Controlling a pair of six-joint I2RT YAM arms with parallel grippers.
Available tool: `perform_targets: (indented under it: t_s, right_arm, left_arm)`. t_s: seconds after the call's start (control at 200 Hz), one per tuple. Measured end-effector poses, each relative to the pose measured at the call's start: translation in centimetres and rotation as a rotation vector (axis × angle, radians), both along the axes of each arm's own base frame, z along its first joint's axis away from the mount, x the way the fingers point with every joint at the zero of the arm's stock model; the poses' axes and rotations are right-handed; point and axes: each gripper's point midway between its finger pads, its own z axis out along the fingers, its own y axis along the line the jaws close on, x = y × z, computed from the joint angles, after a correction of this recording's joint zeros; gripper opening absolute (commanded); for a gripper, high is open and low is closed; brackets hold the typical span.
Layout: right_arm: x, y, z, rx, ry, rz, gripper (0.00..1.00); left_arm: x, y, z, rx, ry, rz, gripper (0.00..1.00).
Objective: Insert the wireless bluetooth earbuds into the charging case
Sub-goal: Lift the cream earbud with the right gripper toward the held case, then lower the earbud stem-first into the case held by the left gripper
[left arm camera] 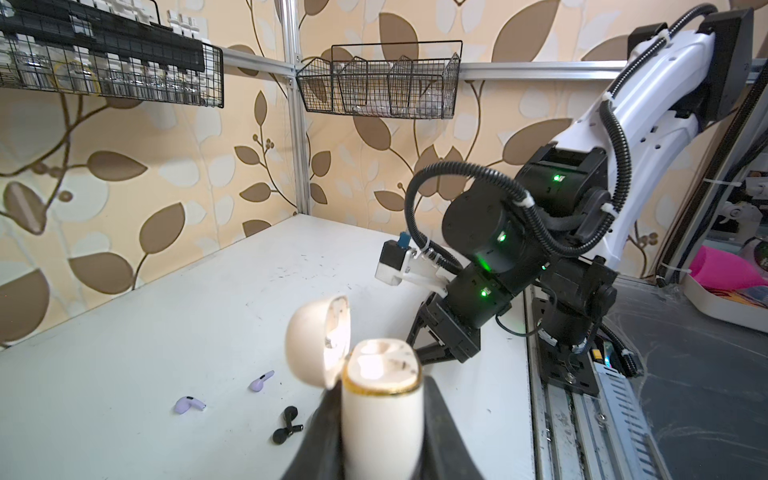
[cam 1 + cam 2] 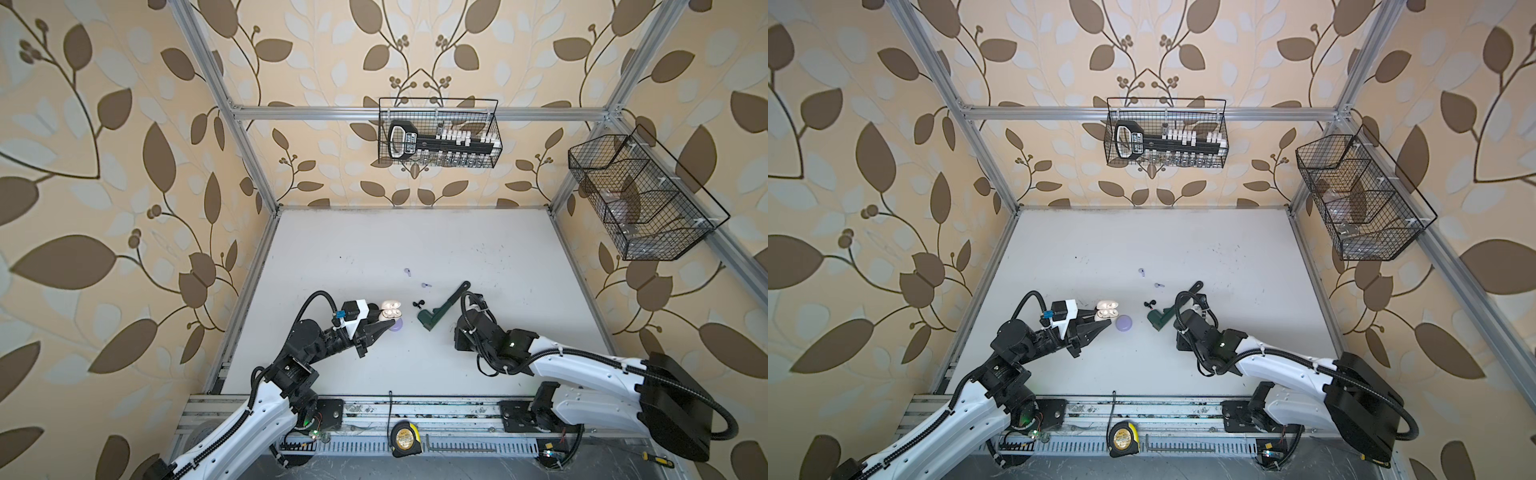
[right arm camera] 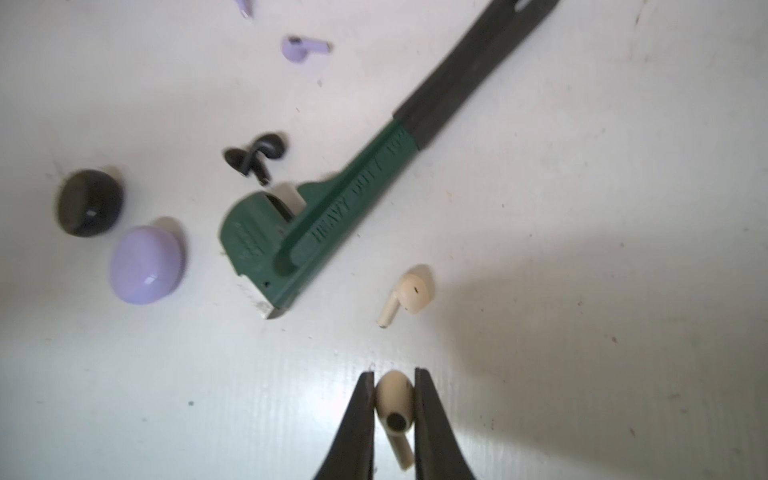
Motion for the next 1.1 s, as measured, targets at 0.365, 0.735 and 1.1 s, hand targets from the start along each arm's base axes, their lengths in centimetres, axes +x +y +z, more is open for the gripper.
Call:
perform_targets:
  t_s: [0.365,0.735,1.1]
  right_arm:
    - [1.6,2.0,13.1,0.294,-0.344,-0.013,0.17]
    - [0.8,6.4,21.9,0.591,-0.569,0.075,0.17]
    - [-0.8,11.4,24.6,0.69,-0.64,0.2,0.17]
  left_arm:
    - [0.8,-0.7,-0.3,-0.039,-0.053,-0.011,0.0]
    - [1.2,-0.9,2.3,-0.178,-0.063,-0.032,0.0]
    - [0.6,-0.4,3.5,-0.292,-0.048,-0.062,0.0]
